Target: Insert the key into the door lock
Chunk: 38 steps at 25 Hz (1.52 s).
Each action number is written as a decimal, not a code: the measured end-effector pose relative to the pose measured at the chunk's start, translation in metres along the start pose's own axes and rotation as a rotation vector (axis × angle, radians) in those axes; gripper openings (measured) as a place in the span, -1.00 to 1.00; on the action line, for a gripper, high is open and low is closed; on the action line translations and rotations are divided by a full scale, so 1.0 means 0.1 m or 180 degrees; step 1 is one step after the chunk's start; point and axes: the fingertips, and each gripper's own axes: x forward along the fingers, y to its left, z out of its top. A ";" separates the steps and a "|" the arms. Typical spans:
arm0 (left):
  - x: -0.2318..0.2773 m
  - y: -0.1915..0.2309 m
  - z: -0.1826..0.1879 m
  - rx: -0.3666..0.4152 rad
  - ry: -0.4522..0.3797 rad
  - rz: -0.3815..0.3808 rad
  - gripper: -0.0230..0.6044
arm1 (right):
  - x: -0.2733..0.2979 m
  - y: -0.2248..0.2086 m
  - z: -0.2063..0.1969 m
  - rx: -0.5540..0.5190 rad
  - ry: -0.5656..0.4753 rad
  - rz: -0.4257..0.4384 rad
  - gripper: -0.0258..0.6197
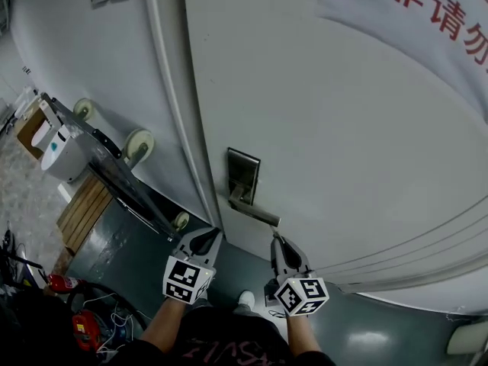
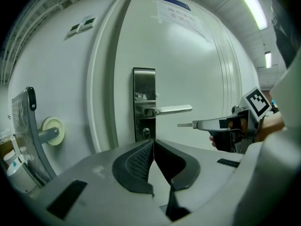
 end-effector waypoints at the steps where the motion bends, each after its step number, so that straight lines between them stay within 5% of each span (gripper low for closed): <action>1: -0.01 0.02 0.01 0.0016 -0.0018 -0.0039 -0.87 | -0.01 0.02 0.00 0.0011 -0.0017 -0.0041 -0.67; 21: -0.28 0.63 -0.08 0.0258 -0.0165 -0.0779 -0.87 | 0.12 0.64 -0.23 0.0546 -0.0494 -0.0732 -0.67; 38: -0.47 0.74 -0.14 0.0291 -0.0304 -0.1105 -0.87 | 0.15 0.94 -0.42 0.1403 -0.0852 -0.0861 -0.67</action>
